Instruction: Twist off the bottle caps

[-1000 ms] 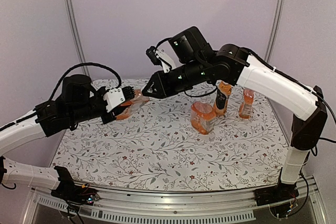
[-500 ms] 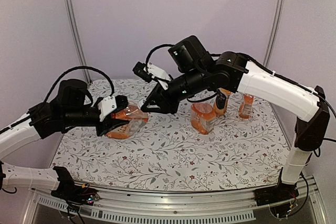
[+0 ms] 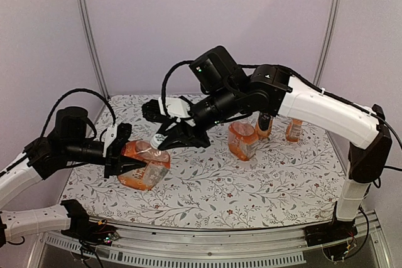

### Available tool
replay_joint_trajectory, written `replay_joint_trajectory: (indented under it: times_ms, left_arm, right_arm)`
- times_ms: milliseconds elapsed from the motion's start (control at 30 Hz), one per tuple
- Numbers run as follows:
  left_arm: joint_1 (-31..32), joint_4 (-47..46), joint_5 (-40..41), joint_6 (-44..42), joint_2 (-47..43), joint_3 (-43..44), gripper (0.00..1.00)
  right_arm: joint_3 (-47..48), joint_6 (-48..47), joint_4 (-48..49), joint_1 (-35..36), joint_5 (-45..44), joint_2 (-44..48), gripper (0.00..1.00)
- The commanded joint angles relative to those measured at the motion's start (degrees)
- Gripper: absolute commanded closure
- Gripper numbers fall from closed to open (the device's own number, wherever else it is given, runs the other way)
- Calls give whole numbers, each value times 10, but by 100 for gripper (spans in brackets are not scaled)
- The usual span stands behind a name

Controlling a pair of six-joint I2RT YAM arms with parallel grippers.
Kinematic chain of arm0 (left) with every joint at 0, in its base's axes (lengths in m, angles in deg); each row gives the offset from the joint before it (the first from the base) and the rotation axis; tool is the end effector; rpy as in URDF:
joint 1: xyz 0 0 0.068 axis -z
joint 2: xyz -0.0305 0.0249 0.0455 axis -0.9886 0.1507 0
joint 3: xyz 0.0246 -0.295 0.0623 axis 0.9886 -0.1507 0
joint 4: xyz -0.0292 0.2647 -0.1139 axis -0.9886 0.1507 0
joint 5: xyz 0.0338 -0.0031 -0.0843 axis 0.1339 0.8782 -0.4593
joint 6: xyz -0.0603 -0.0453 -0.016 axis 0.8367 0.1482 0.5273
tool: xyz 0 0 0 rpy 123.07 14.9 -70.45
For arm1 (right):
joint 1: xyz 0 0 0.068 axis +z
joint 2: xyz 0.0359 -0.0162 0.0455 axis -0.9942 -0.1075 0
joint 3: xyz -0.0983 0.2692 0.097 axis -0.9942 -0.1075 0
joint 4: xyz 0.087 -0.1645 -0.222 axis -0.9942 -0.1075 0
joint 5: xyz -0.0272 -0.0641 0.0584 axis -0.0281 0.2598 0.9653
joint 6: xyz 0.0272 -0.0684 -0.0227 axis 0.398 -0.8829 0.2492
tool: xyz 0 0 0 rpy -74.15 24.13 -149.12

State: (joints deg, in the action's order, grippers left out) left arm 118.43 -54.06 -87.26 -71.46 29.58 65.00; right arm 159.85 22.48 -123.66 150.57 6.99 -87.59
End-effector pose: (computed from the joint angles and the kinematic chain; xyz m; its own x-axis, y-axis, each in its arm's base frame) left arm 0.1294 -0.1434 0.3060 -0.0258 0.3956 -0.9180 0.9673 0.2418 0.0770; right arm 0.1634 0.4491 0.4136 0.4104 -0.4608 -0.7869 -0.9074 -0.2925 -0.3019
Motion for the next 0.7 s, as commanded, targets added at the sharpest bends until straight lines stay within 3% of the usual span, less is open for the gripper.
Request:
replay_joint_trajectory:
  times_ms: [0,167,200,300,367,533,667]
  left_arm:
    - [-25,-45,-33,82,-34,-12,71]
    - [-25,-56,-13,91,-50,-24,71]
    - [-24,-57,-3,89,-51,-25,71]
    - [-23,-61,25,76,-55,-29,71]
    - [-22,-59,45,68,-56,-31,71]
    - [-18,-59,124,37,-51,-36,71]
    - [-10,-79,228,-8,-44,-39,70]
  right_arm:
    - [25,-57,-112,0,-9,-21,100]
    - [26,-29,-100,4,-32,-24,98]
    - [25,-22,-94,3,-36,-23,88]
    - [22,4,-75,3,-50,-20,40]
    - [21,25,-57,4,-68,-17,24]
    - [17,113,-8,3,-86,-1,15]
    - [44,282,35,4,-122,-11,12]
